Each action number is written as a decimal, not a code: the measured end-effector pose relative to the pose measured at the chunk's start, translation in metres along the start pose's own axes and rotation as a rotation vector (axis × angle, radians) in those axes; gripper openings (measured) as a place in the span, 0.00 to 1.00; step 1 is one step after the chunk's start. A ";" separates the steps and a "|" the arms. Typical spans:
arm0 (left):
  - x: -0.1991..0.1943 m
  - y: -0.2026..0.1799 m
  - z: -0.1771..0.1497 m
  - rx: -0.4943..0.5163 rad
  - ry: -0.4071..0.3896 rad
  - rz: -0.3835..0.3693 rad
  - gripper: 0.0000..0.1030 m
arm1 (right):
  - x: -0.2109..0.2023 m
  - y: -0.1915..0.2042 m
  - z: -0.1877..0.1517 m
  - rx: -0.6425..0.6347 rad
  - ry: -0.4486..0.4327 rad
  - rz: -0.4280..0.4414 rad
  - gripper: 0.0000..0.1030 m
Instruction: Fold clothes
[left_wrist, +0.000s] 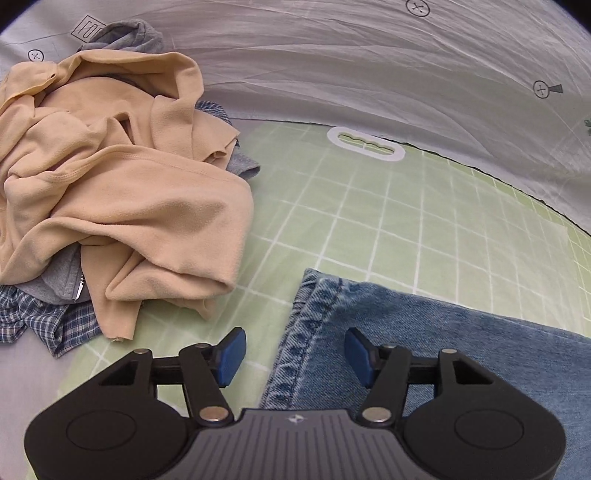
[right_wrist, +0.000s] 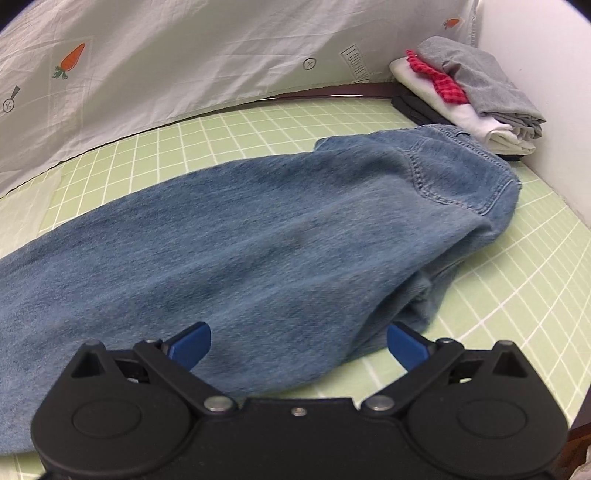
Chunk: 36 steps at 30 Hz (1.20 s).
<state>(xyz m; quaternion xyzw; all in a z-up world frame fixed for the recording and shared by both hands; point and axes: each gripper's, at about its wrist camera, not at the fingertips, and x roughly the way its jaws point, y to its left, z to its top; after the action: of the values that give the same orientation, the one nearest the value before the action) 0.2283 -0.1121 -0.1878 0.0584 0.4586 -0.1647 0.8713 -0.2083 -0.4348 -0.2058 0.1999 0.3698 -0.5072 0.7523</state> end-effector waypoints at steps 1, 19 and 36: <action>-0.009 -0.003 -0.004 0.002 -0.009 -0.023 0.70 | -0.001 -0.007 0.000 0.001 -0.006 -0.011 1.00; -0.087 -0.194 -0.139 0.296 0.099 -0.173 0.90 | 0.040 -0.104 0.004 -0.127 0.012 -0.052 1.00; -0.075 -0.230 -0.167 0.094 0.105 0.040 1.00 | 0.047 -0.153 0.003 -0.252 -0.030 0.075 0.99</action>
<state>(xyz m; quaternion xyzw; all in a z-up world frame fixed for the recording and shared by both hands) -0.0193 -0.2682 -0.2103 0.1173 0.4940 -0.1653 0.8455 -0.3365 -0.5281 -0.2278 0.1099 0.4114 -0.4312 0.7955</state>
